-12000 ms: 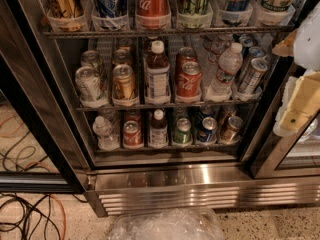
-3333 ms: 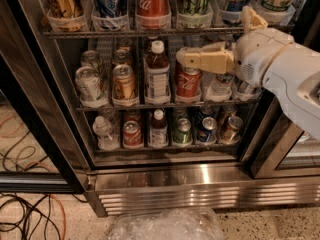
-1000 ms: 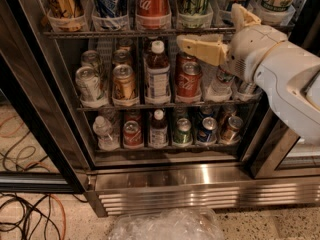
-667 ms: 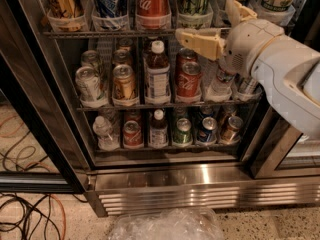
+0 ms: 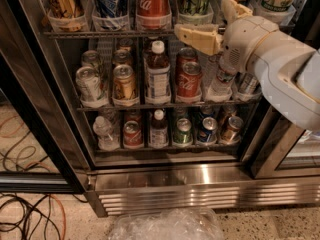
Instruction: Pick green can from top shelf of fridge
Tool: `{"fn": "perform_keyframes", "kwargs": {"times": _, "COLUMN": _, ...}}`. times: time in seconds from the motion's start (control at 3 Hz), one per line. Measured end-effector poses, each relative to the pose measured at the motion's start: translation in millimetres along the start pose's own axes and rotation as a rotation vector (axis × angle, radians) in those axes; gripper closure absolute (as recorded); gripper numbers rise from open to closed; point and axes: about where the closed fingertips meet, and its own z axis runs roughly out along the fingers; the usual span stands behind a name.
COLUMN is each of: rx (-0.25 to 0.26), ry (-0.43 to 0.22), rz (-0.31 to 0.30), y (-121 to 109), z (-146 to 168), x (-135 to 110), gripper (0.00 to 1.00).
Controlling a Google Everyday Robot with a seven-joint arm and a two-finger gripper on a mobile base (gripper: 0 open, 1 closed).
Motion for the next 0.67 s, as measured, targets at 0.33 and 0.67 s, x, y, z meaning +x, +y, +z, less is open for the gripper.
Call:
{"fn": "perform_keyframes", "kwargs": {"times": 0.33, "rx": 0.008, "ry": -0.012, "rz": 0.014, "y": -3.8, "z": 9.0, "x": 0.8, "gripper": 0.23}}
{"fn": "perform_keyframes", "kwargs": {"times": 0.67, "rx": 0.004, "ry": -0.058, "rz": 0.018, "y": -13.9, "z": 53.6, "x": -6.8, "gripper": 0.27}}
